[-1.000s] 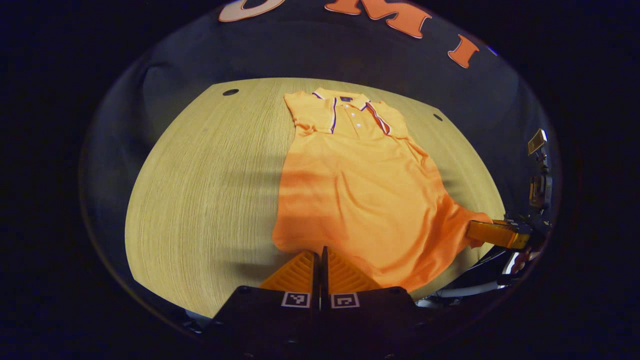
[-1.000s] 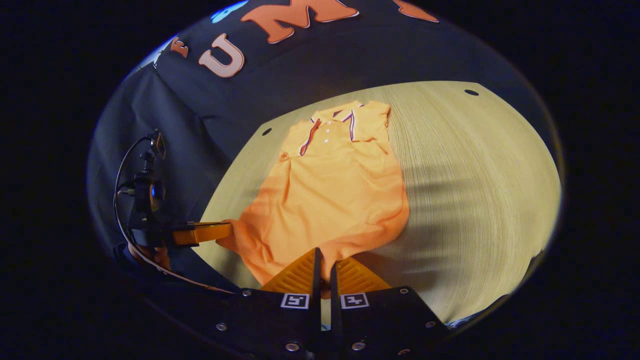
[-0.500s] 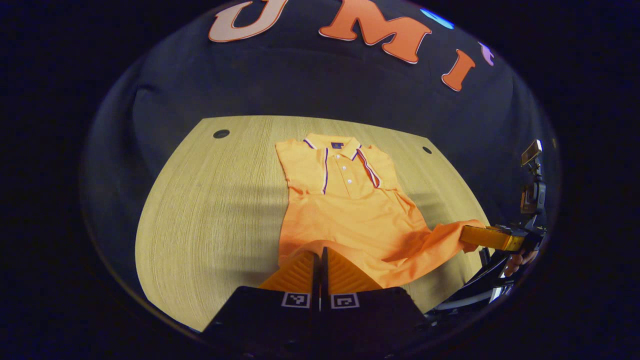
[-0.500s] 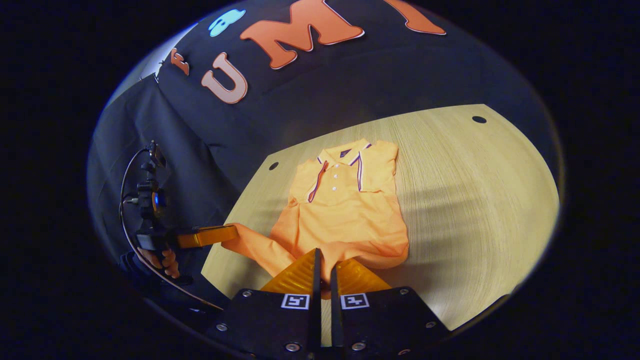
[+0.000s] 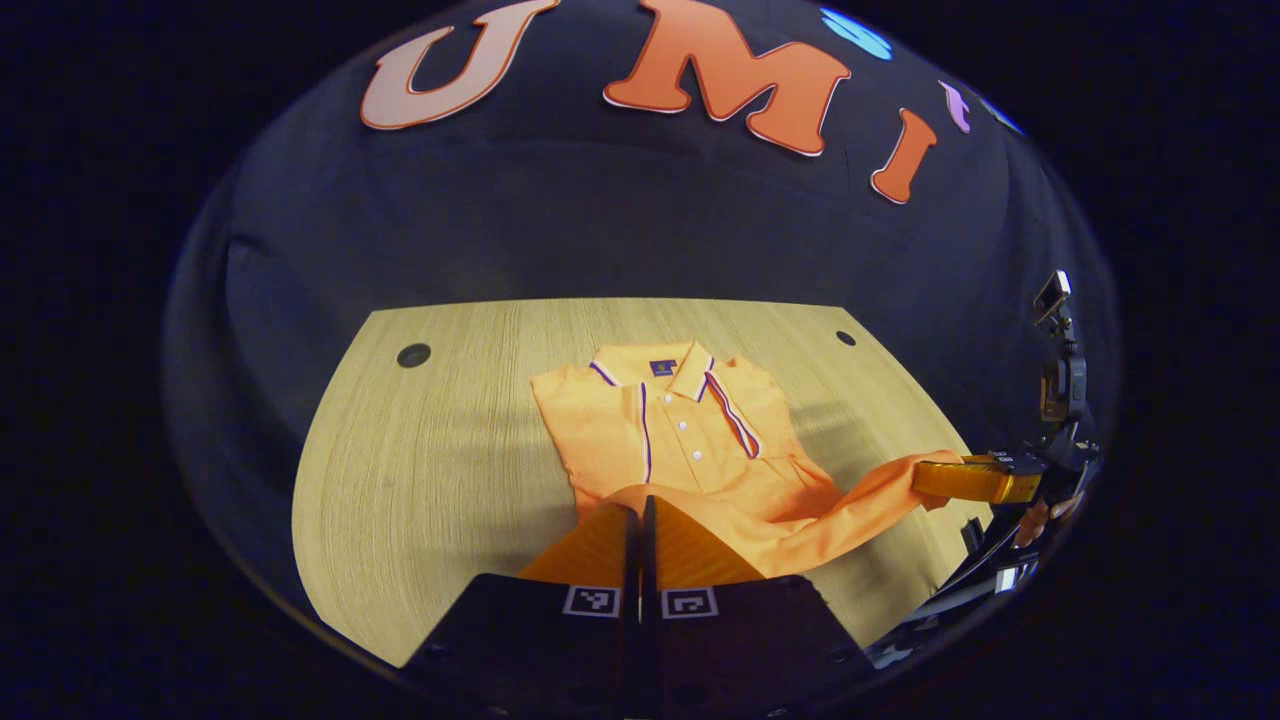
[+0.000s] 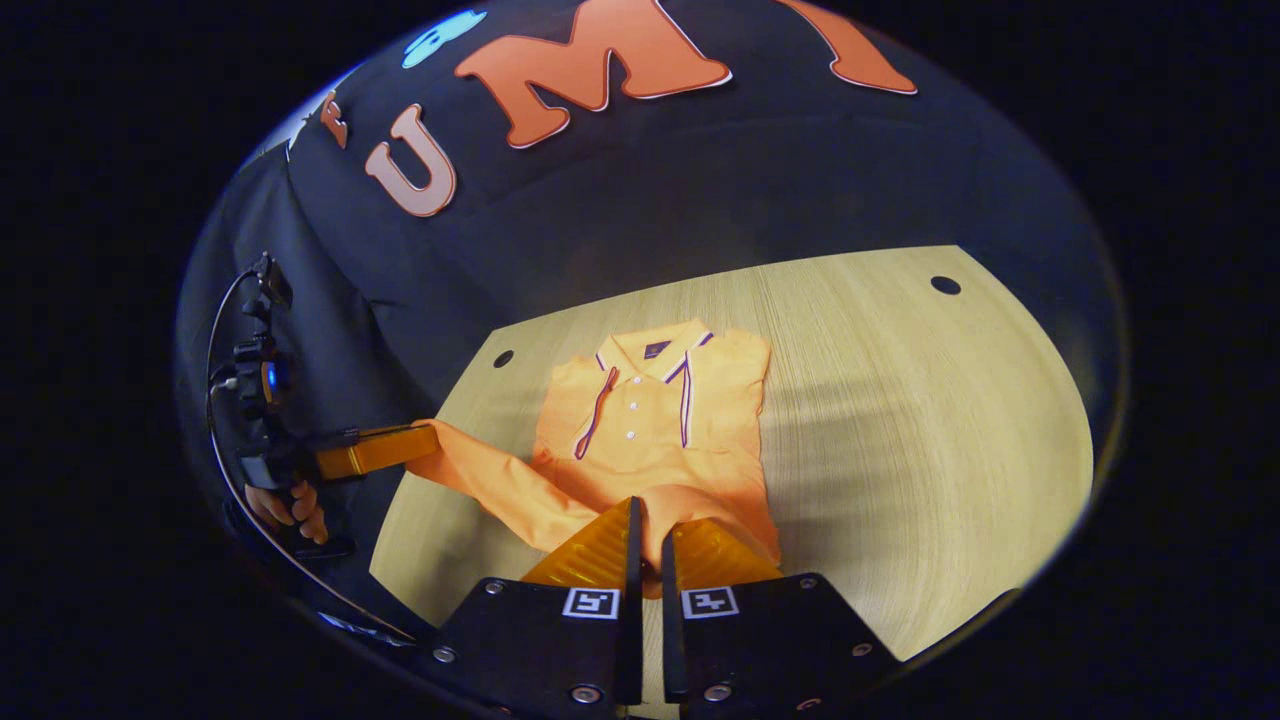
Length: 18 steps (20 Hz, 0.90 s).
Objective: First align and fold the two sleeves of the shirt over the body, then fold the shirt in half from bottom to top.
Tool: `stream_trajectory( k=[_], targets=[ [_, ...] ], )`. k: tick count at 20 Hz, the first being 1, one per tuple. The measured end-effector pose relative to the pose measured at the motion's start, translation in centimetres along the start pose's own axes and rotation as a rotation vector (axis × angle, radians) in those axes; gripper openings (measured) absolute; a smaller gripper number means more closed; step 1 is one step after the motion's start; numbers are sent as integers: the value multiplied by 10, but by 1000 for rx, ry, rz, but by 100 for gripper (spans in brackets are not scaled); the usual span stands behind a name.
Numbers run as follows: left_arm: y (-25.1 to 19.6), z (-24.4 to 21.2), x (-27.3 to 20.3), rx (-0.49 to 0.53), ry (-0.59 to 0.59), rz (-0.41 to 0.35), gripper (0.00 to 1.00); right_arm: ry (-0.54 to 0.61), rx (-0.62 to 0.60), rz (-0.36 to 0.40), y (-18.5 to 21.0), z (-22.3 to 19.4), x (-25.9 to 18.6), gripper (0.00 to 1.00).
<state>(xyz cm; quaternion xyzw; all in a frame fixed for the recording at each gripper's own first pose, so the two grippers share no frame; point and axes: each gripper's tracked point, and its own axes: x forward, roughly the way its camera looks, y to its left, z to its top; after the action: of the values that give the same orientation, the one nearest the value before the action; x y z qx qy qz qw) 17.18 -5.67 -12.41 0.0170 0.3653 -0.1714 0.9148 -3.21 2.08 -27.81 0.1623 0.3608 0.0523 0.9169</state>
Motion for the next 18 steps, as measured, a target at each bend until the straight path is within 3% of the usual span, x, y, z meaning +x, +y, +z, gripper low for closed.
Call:
stream_trajectory(
  k=[11,18],
  targets=[
    [58,79,98,-12,-25,-11,1,-17,-15,-104,-20,96,84,9],
    [96,102,162,-37,1,5,1,40,23,-144,-43,119,151,9]
  ],
)
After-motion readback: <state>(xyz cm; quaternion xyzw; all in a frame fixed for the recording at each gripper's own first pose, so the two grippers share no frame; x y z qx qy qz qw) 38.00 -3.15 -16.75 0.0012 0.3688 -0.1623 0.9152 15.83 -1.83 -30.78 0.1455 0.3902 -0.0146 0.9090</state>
